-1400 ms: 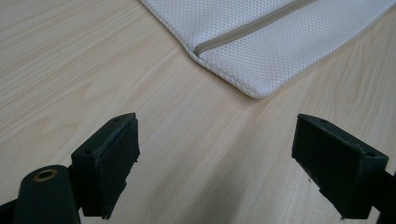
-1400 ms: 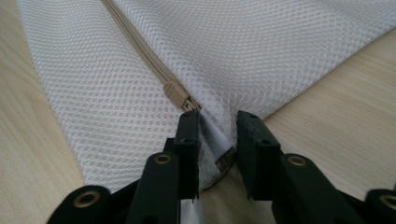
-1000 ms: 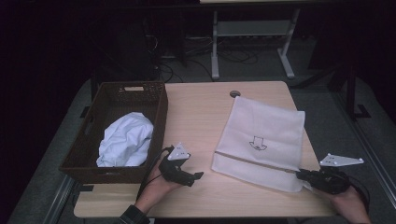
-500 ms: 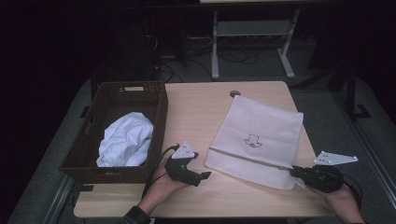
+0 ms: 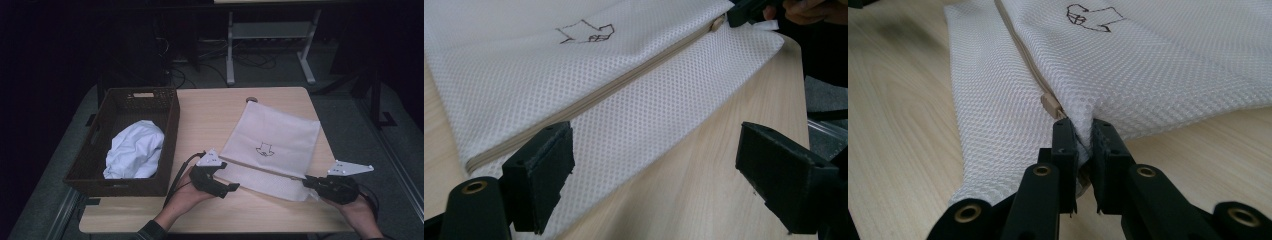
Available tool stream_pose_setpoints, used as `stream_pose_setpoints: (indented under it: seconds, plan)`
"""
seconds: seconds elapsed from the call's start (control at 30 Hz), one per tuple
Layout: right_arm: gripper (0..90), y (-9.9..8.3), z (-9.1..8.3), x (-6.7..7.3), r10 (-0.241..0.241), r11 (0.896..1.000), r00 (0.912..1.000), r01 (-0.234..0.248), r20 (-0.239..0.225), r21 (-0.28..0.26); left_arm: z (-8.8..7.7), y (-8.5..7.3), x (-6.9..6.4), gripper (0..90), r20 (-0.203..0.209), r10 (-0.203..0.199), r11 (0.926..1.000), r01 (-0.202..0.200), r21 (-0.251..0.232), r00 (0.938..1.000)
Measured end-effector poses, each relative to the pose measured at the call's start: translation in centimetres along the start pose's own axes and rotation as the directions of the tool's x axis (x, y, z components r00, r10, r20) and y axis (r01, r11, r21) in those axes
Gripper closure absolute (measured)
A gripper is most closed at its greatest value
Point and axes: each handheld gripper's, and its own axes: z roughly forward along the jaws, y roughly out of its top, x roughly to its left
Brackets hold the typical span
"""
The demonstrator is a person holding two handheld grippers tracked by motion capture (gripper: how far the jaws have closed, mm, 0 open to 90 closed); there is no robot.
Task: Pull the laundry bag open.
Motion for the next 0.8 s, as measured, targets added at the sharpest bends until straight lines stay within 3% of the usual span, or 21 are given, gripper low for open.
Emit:
stream_pose_setpoints:
  seconds: [0.43,0.8]
  plan:
    - [81.0,0.7,1.1,0.8,0.016,1.0,0.9997,-0.016,-0.017,-0.023,1.9,1.0,-0.7,18.2,0.046,0.023,0.9997,-0.023,0.0,0.9987]
    - [81.3,1.6,2.0,1.9,0.023,1.0,0.9991,-0.023,-0.035,-0.011,3.6,2.2,-1.5,19.1,0.096,0.039,0.9992,-0.038,-0.011,0.9946]
